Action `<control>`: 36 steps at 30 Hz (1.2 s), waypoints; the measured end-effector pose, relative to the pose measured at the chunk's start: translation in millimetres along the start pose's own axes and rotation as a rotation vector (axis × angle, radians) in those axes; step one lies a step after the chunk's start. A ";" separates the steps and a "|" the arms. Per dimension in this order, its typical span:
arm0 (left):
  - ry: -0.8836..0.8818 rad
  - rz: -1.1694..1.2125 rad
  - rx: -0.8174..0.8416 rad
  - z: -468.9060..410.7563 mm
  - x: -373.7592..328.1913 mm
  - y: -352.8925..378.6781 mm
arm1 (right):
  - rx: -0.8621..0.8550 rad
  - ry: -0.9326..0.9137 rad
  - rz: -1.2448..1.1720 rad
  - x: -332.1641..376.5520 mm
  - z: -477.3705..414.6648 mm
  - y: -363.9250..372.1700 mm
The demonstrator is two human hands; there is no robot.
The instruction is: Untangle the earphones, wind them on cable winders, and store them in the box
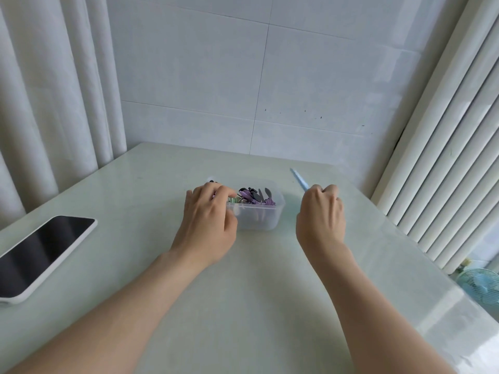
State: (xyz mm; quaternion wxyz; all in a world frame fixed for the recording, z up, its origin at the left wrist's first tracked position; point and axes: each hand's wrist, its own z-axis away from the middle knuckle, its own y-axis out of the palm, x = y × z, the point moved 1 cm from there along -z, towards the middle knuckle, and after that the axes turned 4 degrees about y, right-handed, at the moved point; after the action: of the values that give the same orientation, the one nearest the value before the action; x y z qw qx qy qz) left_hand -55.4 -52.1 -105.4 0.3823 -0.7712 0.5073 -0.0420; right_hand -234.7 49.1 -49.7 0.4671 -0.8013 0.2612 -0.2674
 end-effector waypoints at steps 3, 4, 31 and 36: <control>-0.036 0.081 -0.031 -0.4 -0.5 -1.4 | -0.030 0.083 -0.079 -0.3 0.1 -1.5; -0.048 0.096 -0.028 -0.4 -0.4 -2.3 | -0.030 0.092 -0.085 -1.1 -0.6 -0.5; -0.066 0.239 -0.176 -5.5 -2.1 -10.9 | -0.011 0.121 -0.734 -10.1 -7.5 23.9; -0.371 0.421 -0.214 -7.9 -6.9 -23.7 | 0.067 -0.354 -0.756 5.7 9.5 14.3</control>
State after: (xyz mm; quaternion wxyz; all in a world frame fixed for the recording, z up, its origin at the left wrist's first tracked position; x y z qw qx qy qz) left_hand -44.5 -46.2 -82.6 0.3852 -0.6795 0.5791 0.2336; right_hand -226.6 44.9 -65.4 0.3992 -0.8588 -0.1445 -0.2868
